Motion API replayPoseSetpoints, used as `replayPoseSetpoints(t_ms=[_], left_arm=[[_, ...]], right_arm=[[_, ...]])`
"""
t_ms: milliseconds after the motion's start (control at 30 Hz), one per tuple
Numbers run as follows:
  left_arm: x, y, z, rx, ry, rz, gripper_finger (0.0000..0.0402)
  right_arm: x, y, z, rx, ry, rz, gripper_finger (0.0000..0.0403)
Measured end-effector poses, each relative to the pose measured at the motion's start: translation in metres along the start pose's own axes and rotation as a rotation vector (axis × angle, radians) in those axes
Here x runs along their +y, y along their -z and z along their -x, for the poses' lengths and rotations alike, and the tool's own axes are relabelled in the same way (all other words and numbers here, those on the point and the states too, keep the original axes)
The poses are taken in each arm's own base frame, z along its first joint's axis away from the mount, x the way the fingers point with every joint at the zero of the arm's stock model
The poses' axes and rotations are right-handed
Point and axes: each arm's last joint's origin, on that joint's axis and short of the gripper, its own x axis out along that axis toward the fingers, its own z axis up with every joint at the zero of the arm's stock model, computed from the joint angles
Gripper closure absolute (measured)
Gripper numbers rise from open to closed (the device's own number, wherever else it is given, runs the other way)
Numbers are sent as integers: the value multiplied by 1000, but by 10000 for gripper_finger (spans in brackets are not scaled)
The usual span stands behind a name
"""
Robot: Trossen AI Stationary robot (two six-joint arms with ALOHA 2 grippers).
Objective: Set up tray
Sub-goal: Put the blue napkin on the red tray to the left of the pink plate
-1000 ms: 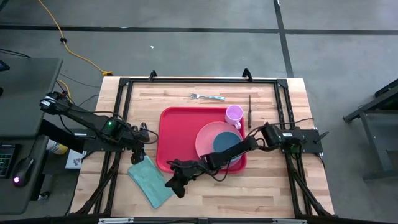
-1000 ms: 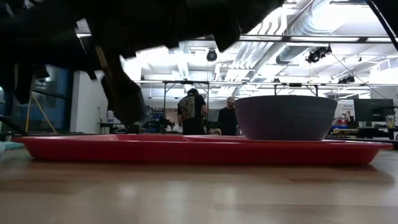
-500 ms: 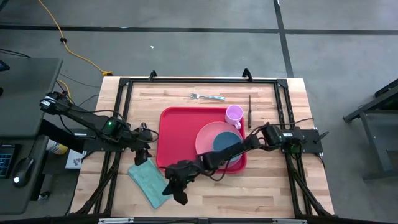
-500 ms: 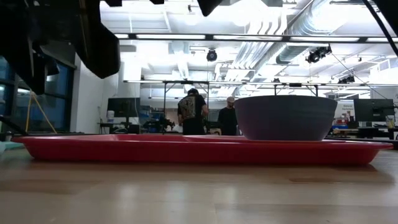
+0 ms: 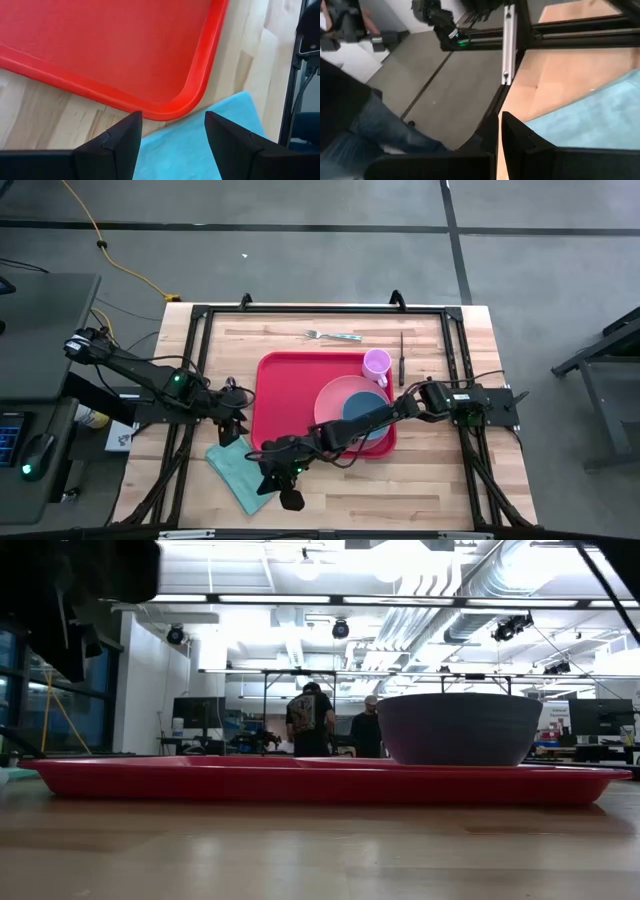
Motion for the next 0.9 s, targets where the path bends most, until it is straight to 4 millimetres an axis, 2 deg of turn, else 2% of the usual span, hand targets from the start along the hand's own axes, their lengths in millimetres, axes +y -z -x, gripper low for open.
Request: replayPoseSetpoints(t_ms=[200, 300, 433, 600, 900], left_arm=[[0, 0, 0, -1, 0, 0, 152], [0, 0, 0, -1, 0, 1, 152], [0, 0, 1, -5, 4, 1, 152], [-2, -2, 2, -27, 27, 1, 152], [-3, -3, 2, -39, 40, 1, 152]], right_arm=[[-8, 1, -21, 107, -20, 28, 403], [-11, 1, -31, 92, -54, 54, 403], [-16, 15, -33, 136, -32, 44, 403], [-14, 15, -33, 140, -40, 155, 403], [-18, 23, -36, 181, -9, 186, 403]])
